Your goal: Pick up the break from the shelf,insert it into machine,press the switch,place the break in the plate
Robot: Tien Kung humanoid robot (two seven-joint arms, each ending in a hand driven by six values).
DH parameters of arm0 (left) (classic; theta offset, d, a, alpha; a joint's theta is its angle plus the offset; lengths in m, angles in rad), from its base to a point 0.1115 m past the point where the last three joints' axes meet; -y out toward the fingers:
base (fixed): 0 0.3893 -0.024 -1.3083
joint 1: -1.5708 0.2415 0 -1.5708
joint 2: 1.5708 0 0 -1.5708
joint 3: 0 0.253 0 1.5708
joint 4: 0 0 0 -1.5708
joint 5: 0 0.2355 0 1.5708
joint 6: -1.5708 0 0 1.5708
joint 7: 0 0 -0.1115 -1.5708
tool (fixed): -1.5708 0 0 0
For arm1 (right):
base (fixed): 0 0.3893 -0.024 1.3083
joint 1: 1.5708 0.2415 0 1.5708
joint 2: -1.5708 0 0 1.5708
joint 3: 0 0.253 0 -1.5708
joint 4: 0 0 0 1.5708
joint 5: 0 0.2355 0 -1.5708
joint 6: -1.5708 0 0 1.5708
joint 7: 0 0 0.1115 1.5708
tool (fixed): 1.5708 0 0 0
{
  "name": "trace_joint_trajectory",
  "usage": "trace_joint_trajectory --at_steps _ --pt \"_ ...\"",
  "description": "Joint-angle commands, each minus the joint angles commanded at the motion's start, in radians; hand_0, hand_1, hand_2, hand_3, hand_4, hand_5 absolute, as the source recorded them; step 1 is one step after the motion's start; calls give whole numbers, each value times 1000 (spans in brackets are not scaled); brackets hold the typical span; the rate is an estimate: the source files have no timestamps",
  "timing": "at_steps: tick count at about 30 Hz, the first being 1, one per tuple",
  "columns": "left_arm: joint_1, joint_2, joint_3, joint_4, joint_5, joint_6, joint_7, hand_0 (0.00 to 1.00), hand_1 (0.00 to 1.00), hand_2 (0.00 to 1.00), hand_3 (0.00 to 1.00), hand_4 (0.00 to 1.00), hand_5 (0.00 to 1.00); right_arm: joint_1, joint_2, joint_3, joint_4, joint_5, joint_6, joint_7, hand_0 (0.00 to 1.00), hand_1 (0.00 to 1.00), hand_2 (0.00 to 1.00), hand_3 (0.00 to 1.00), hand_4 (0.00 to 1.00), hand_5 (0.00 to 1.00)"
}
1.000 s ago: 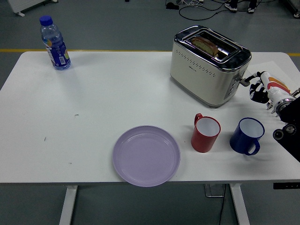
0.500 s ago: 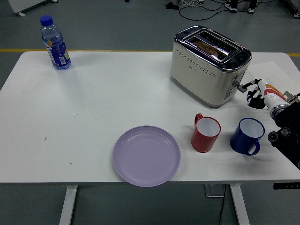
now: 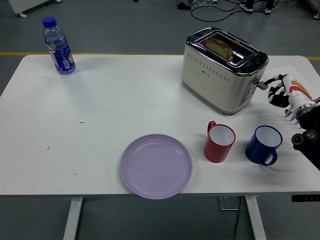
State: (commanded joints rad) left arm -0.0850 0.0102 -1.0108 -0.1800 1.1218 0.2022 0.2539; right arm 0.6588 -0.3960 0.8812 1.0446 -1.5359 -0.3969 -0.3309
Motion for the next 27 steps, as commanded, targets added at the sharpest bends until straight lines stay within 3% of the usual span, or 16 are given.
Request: trace_joint_trajectory --at_steps 2,3,8,9,14,15,20,21,27 --pt "0 0 4 0 -6 1 -1 624 448 459 511 257 817 -3 4 30 4 11 -40 1 238 257 359 622 323 2" --pt "-1 0 5 0 -7 1 -1 624 449 459 511 258 817 -3 6 40 6 14 -51 2 263 269 399 697 293 2" --pt "-3 0 9 0 -14 2 -2 624 449 459 511 258 817 -4 3 104 26 33 -115 26 263 269 399 697 293 2" --pt "-3 0 10 0 -16 2 -2 624 448 459 511 258 817 -4 2 118 36 38 -122 42 438 479 625 857 515 198" --pt "-4 0 12 0 -19 2 -2 624 448 459 511 258 817 7 3 138 64 -1 -80 61 438 479 625 857 515 198" --pt "-5 1 12 0 -18 1 -2 624 448 459 510 258 817 14 4 135 72 -17 -69 68 747 738 891 933 676 282" --pt "-8 1 16 0 -26 1 -2 624 448 459 510 258 817 53 16 117 91 -87 -45 103 747 738 891 933 676 282" --pt "-8 2 16 0 -26 1 -2 624 448 459 510 258 817 66 21 110 92 -101 -38 106 858 811 939 938 753 278" --pt "-10 3 19 0 -32 1 -3 624 448 458 510 257 816 140 44 60 86 -146 2 87 878 826 942 935 777 252"
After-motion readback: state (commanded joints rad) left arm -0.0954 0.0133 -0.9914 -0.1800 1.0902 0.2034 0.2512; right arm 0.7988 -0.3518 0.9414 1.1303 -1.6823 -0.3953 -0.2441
